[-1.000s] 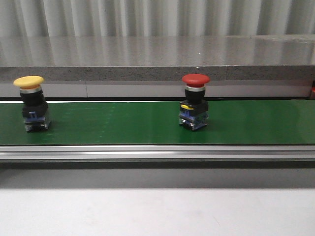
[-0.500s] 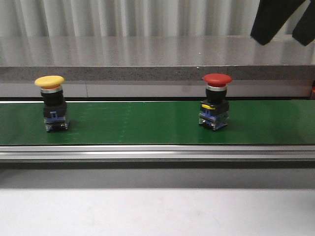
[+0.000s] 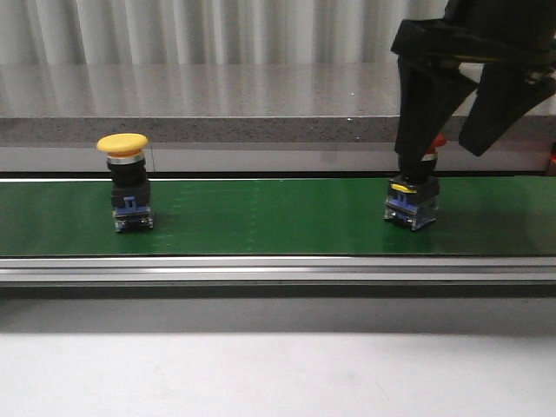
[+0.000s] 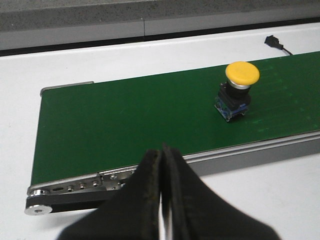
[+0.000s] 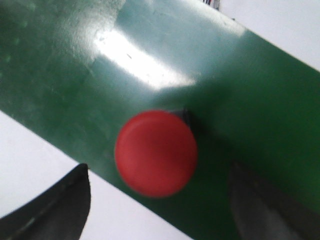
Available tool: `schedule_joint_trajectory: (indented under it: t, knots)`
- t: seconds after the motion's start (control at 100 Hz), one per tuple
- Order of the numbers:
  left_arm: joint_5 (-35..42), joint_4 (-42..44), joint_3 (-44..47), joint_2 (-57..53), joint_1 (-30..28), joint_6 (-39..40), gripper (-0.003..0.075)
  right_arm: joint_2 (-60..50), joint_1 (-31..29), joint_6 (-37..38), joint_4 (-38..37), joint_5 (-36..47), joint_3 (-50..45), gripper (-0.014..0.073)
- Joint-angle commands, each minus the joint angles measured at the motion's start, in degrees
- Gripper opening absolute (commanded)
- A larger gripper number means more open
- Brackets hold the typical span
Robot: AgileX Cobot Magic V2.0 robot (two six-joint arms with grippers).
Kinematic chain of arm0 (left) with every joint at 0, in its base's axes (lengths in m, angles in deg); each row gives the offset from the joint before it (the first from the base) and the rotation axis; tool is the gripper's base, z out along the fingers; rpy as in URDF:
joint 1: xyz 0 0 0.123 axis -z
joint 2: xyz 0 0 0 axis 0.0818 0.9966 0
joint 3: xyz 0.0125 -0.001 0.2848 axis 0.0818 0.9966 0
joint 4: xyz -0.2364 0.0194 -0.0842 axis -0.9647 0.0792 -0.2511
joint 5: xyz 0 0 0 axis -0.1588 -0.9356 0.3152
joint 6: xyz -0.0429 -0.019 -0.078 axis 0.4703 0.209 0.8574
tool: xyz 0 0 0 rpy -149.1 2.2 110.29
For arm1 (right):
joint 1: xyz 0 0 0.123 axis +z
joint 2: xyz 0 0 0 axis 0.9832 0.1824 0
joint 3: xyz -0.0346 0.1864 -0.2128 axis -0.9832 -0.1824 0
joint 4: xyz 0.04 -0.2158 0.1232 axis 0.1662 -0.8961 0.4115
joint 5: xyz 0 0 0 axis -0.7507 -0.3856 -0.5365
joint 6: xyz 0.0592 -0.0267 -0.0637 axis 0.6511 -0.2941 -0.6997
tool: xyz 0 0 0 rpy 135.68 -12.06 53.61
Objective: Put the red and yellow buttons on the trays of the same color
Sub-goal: 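Lower the right gripper onto the red button at the belt end and grasp, then carry the red button into the red tray and open the right gripper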
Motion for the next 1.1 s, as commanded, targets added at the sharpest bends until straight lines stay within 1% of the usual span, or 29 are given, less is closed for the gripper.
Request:
schedule_joint_trajectory:
  t: [0.0, 0.03, 0.08, 0.15, 0.2, 0.23, 0.27, 0.32, 0.47, 0.61, 0.75, 0.85, 1.09]
  knots:
    - [4.28, -0.65, -1.53, 0.09, 0.47, -0.11, -0.002, -0.62, -0.02, -1.1, 0.94, 3.76, 2.42, 0.056]
    - [4.28, -0.65, -1.53, 0.09, 0.47, -0.11, -0.002, -0.2, -0.02, -1.16, 0.94, 4.21, 2.59, 0.0552]
    - [4.28, -0.65, -1.53, 0.09, 0.47, -0.11, -0.002, 0.37, -0.08, -1.23, 0.88, 4.34, 2.81, 0.0506]
    - [4.28, -0.65, -1.53, 0.09, 0.47, -0.11, -0.002, 0.69, -0.19, -1.43, 0.77, 4.24, 2.81, 0.0388]
    - [4.28, -0.65, -1.53, 0.09, 0.47, -0.11, -0.002, 0.75, -0.19, -1.43, 0.77, 4.12, 2.81, 0.0286]
    - [4.28, -0.65, -1.53, 0.09, 0.47, -0.11, -0.002, 0.75, -0.19, -1.43, 0.77, 4.11, 2.81, 0.0243]
    - [4.28, -0.65, -1.53, 0.09, 0.47, -0.11, -0.002, 0.67, -0.19, -1.43, 0.77, 4.19, 2.81, 0.0193]
    - [4.28, -0.65, -1.53, 0.09, 0.47, -0.11, -0.002, 0.4, -0.26, -1.38, 0.67, 4.47, 2.81, 0.0163]
    - [4.28, -0.65, -1.53, 0.09, 0.47, -0.11, -0.002, -2.02, -2.12, -1.33, 0.65, 5.28, 2.81, 0.0164]
    - [4.28, -0.65, -1.53, 0.09, 0.47, -0.11, -0.002, -6.13, -6.95, -1.27, 0.6, 5.28, 2.81, 0.0164]
    - [4.28, -0.65, -1.53, 0.09, 0.47, -0.11, -0.002, -9.79, -14.79, -1.27, 0.6, 5.34, 2.81, 0.0164]
    - [4.28, -0.65, -1.53, 0.09, 0.47, -0.11, -0.002, -11.36, -21.75, -1.27, 0.6, 5.79, 2.81, 0.0164]
    - [4.28, -0.65, -1.53, 0.09, 0.47, -0.11, -0.002, -11.58, -36.49, -1.16, 0.6, 7.38, 2.81, 0.0164]
